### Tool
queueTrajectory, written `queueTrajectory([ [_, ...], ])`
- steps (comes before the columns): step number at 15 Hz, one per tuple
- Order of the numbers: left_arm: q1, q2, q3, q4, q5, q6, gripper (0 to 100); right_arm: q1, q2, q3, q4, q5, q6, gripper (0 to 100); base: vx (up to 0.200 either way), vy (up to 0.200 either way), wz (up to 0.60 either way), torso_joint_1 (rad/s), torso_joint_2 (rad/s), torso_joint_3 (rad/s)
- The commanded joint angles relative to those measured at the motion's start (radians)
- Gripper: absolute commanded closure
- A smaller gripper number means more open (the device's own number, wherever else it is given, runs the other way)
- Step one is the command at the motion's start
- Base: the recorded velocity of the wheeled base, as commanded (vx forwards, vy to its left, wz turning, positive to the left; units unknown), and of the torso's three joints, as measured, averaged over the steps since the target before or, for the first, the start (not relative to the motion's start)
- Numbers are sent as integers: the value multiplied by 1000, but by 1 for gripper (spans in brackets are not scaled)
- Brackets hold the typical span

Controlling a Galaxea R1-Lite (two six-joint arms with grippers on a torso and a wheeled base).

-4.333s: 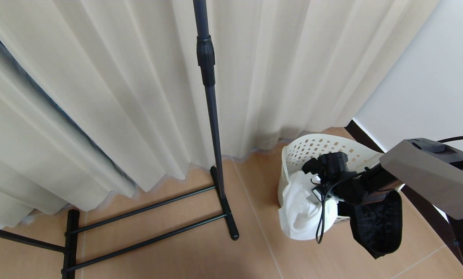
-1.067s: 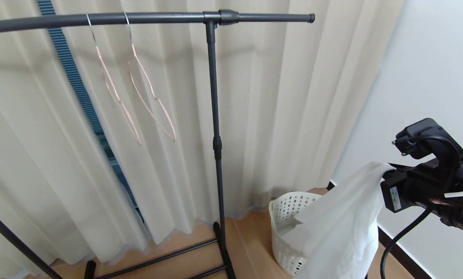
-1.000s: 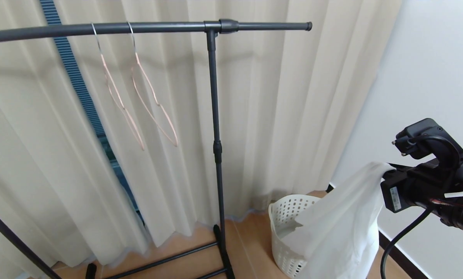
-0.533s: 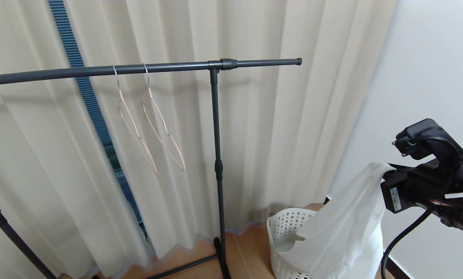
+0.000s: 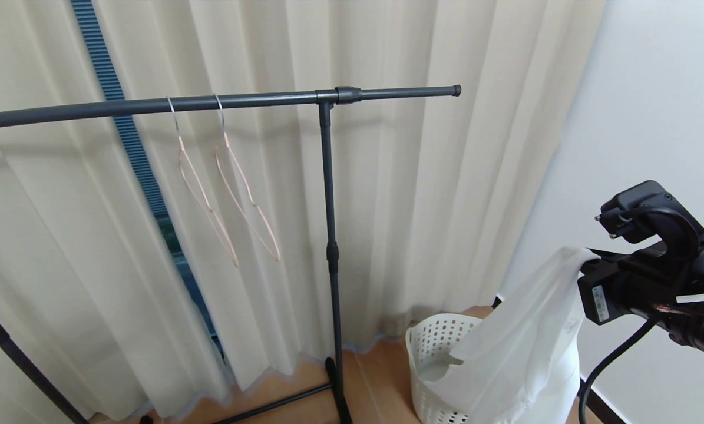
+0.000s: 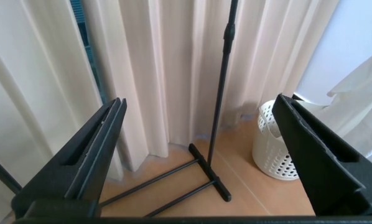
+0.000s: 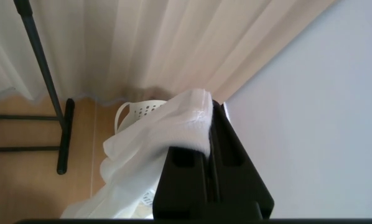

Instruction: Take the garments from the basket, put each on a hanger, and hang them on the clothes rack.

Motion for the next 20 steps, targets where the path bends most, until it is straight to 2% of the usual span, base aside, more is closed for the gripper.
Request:
queueTrajectory([
  [1, -1, 0, 0, 0, 2, -2, 0, 3, 2, 0, 1, 0, 0, 100, 0, 0, 0, 7, 2, -168],
  [9, -1, 0, 0, 0, 3, -2, 0, 3, -3, 1, 1, 0, 0, 100, 0, 0, 0, 205, -489, -349],
  [20, 0, 0, 0, 0, 3, -2, 0, 11, -3, 9, 1, 0, 0, 100, 0, 0, 0, 174, -390, -218],
])
